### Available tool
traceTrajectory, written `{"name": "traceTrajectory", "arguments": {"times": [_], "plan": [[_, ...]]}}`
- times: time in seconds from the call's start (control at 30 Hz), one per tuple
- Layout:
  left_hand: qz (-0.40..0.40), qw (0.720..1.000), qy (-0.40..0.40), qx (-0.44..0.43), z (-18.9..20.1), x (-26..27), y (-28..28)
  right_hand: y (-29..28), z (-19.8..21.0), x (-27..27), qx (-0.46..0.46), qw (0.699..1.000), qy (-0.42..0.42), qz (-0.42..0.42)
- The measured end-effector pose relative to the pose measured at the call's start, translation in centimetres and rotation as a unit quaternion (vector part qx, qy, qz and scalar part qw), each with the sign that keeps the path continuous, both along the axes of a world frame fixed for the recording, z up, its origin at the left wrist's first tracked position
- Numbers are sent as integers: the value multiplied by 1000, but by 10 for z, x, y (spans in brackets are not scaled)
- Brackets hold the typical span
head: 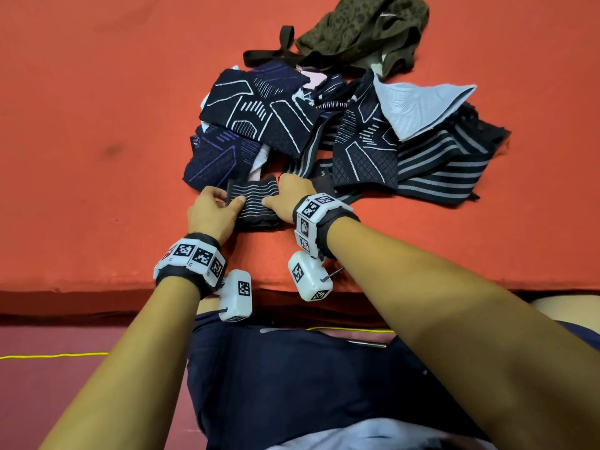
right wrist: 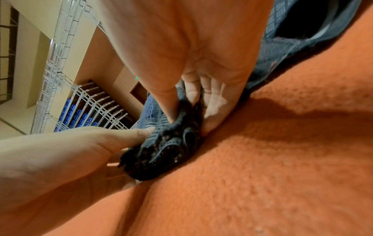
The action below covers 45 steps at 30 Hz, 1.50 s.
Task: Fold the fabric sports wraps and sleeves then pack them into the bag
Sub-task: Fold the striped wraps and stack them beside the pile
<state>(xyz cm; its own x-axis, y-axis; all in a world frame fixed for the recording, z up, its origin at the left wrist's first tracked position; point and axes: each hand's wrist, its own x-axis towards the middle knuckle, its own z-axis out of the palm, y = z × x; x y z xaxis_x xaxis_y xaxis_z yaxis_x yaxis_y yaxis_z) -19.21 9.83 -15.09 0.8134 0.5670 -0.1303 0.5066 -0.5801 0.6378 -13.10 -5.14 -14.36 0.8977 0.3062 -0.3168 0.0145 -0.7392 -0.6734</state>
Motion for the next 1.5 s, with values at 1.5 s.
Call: {"name": "traceTrajectory", "arguments": {"times": [1.5], "plan": [[-331, 937, 41, 103, 3, 57, -126, -165, 11, 26, -14, 994, -2, -111]]}}
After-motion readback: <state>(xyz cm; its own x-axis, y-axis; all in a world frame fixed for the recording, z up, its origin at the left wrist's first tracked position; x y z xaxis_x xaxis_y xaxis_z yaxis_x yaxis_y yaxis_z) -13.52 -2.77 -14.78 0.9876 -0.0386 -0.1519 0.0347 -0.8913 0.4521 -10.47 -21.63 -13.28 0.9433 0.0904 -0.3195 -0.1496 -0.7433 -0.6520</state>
